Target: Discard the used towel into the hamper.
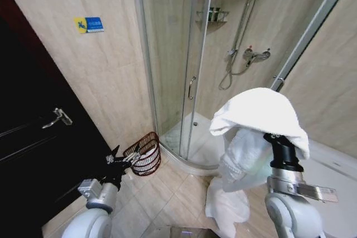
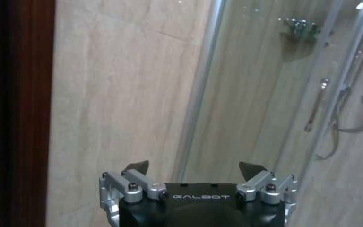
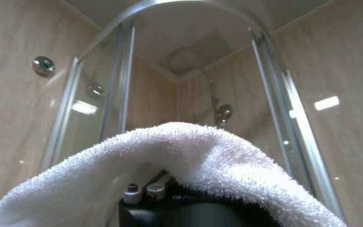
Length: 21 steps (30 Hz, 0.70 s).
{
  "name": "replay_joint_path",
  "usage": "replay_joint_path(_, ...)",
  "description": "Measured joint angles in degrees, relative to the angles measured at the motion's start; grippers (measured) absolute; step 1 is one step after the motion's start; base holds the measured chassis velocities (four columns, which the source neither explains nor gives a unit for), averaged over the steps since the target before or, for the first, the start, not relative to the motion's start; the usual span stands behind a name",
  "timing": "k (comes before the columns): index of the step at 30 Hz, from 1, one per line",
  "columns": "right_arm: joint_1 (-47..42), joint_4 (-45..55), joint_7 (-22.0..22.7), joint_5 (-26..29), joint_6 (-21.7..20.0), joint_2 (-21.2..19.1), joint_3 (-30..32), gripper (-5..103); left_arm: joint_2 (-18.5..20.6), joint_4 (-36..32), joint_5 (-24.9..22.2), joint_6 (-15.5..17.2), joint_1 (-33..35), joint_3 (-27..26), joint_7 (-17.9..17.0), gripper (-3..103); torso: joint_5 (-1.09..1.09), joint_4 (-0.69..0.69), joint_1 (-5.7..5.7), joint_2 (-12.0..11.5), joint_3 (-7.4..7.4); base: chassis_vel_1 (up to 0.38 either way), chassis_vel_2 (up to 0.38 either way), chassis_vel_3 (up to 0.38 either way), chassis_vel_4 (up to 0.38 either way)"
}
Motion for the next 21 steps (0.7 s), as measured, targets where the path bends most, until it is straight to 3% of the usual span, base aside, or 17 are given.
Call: replay_joint_path(21,0.7,0.5,-2.6,0.3,0.5,-0.5,-1.1,12,0.0,0.0,0.0,0.0,0.0,0.0,0.0,97,0.01,0.0,-0.01,0.0,-0.01,0.102,0.11,0.103,0.101)
